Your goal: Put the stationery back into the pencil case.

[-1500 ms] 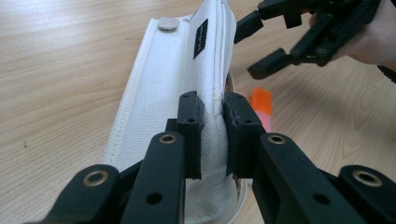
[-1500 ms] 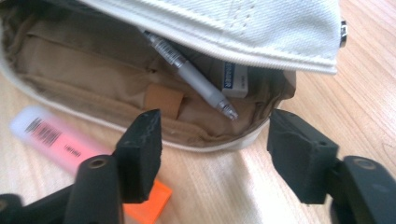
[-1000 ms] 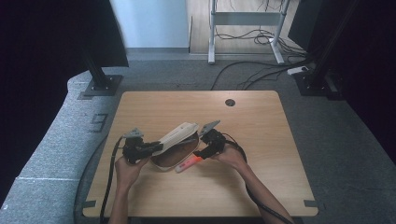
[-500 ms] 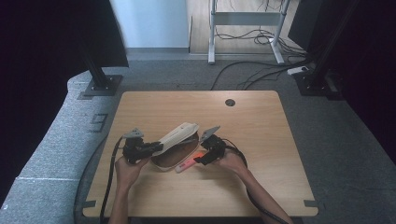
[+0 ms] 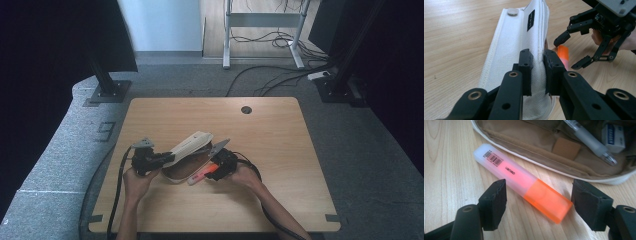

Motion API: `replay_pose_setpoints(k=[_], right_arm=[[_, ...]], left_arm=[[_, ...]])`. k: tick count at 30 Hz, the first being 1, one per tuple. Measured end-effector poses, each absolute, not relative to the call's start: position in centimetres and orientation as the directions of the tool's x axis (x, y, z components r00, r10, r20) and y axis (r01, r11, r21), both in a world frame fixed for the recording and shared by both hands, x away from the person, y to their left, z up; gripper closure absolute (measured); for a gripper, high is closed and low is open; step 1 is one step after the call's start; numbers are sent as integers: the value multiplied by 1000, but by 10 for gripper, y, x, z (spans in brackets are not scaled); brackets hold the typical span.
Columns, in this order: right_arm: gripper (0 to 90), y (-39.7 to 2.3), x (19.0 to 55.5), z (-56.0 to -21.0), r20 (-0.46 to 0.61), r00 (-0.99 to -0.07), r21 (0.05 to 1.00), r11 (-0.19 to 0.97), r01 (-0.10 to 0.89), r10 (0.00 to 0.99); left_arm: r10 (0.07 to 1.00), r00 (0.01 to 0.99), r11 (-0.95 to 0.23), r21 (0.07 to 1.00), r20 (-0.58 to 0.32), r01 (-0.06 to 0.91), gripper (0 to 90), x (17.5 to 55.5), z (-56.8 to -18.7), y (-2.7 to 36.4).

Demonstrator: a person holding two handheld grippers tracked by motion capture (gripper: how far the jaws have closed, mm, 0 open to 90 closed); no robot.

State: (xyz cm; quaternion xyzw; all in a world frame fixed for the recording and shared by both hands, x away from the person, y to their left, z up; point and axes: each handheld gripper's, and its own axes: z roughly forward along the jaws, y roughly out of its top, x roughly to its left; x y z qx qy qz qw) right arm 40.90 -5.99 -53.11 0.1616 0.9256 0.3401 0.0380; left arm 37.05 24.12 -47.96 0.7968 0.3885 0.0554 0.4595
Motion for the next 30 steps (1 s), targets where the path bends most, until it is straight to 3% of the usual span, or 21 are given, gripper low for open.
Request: replay_pose_setpoints(k=[8,20,30], right_arm=[[362,-51,404,-535,26,-958,620,747,240,287],[552,-55,387,-533,5,-978,621,766,165,207],[647,-63,368,-534,17,-979,633,755,169,205]], left_arm=[[670,692,-277,775,-269,568,774,370,-480,241],[668,693,-279,774,-270,569,773,370,-480,241],[669,694,-282,773,-266,569,773,370,-480,240]])
